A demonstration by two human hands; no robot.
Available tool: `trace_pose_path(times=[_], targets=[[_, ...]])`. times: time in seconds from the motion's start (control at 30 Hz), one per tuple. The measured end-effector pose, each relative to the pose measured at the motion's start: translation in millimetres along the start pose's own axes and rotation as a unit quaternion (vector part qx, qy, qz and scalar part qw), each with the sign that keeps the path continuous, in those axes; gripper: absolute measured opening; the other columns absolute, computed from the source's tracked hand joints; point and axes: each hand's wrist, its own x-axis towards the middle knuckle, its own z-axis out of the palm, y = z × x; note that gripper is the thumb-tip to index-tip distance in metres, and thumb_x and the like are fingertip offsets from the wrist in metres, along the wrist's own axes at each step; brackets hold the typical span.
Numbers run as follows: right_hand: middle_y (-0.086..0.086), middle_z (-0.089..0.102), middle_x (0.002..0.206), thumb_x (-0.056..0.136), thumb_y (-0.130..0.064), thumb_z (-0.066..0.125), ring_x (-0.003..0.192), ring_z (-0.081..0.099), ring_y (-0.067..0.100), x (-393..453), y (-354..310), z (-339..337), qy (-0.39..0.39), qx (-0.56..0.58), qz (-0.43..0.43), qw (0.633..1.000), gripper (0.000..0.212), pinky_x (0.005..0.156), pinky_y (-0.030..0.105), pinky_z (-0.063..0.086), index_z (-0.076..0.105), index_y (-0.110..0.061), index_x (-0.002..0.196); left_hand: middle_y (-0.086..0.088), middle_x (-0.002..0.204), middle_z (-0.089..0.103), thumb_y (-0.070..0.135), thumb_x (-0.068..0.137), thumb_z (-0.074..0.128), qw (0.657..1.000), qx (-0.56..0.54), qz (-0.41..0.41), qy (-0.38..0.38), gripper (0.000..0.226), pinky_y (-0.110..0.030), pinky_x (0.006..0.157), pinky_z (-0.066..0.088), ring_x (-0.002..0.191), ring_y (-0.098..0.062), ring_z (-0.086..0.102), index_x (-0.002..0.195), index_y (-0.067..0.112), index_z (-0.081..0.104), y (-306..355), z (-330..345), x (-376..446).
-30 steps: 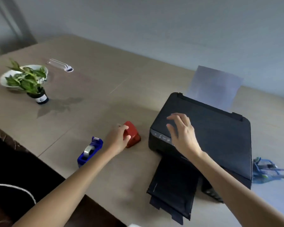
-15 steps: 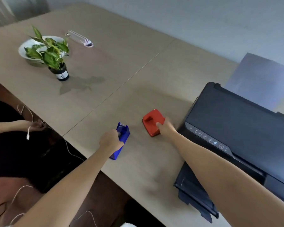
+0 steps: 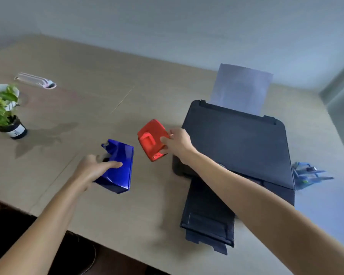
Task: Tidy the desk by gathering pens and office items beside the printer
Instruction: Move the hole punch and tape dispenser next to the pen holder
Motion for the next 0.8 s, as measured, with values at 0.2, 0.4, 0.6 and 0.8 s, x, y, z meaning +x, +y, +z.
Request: trace_pose_path(times=[0.2, 0.4, 0.6, 0.8], targets=[[0.018, 0.06, 0.076, 0.089, 0.003, 0.059, 0.062, 0.063, 0.032, -51, -67, -112, -0.011, 0.189, -0.087, 0.978, 0.017, 0.076, 0.048, 0.06, 0.052, -0.002, 0.074, -0.014, 0.108, 0.072, 0.023, 0.07, 0.084, 0.991, -0.05, 0.127, -0.004, 0.035, -0.044, 0.084, 0.051, 0.107, -0.033, 0.065, 0.102, 0.025, 0.071, 111, 33, -53], [0.019, 0.059, 0.08, 0.092, 0.0, 0.056, 0.065, 0.062, 0.029, -112, -47, -258, 0.078, 0.243, -0.13, 0.958, 0.021, 0.074, 0.037, 0.06, 0.051, -0.004, 0.072, 0.011, 0.072, 0.077, 0.018, 0.063, 0.088, 0.965, -0.042, 0.225, -0.124, 0.023, -0.027, 0.064, 0.054, 0.077, -0.014, 0.071, 0.08, 0.027, 0.076, 178, 137, -114], [0.02, 0.058, 0.077, 0.09, 0.001, 0.058, 0.053, 0.067, 0.021, -168, 47, -386, 0.219, 0.249, -0.083, 0.94, 0.018, 0.066, 0.033, 0.062, 0.05, -0.002, 0.075, 0.001, 0.088, 0.078, 0.04, 0.051, 0.088, 0.933, 0.076, 0.242, -0.255, 0.043, -0.043, 0.081, 0.059, 0.086, -0.02, 0.074, 0.089, 0.024, 0.074, 187, 291, -174], [0.024, 0.062, 0.081, 0.09, -0.001, 0.06, 0.058, 0.071, 0.024, -215, 146, -465, 0.321, 0.258, -0.006, 0.911, 0.012, 0.056, 0.027, 0.061, 0.057, 0.002, 0.079, 0.006, 0.07, 0.069, 0.049, 0.06, 0.075, 0.848, 0.269, 0.3, -0.344, 0.026, -0.029, 0.056, 0.048, 0.072, -0.012, 0.065, 0.073, 0.027, 0.069, 172, 432, -220]])
